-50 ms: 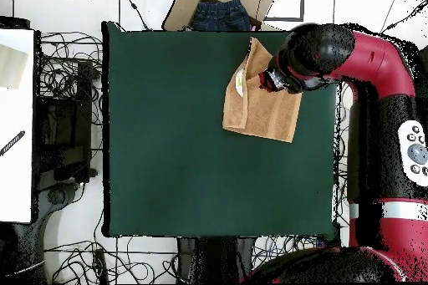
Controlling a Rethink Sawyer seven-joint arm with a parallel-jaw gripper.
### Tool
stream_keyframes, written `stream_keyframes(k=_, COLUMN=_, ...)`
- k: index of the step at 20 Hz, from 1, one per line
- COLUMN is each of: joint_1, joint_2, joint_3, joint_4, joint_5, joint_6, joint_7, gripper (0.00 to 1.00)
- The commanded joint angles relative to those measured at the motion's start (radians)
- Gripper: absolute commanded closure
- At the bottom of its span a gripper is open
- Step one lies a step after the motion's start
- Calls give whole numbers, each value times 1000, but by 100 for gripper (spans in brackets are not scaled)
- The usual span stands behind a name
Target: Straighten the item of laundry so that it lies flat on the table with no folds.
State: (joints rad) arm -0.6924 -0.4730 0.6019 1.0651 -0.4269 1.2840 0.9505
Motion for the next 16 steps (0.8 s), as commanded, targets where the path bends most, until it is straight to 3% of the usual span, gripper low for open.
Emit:
stream_keyframes(k=1, joint_1=-2, joint_2=-37, joint_3=-10, joint_4=178, joint_5=20, joint_6=-89, joint_7=30, gripper=0)
stream_keyframes(k=7, joint_1=0, joint_2=-63, joint_3=-16, joint_4=219, joint_5=19, joint_6=-121, joint_7=65, gripper=0)
stream_keyframes(k=12, joint_1=125, joint_2=-160, joint_3=-77, joint_4=317, joint_5=-30, joint_6=-209, joint_7=254, gripper=0)
stream_keyframes(k=16, joint_1=186, joint_2=-212, joint_3=-135, joint_4=384, joint_5=-53, joint_6=-276, joint_7=321, gripper=0)
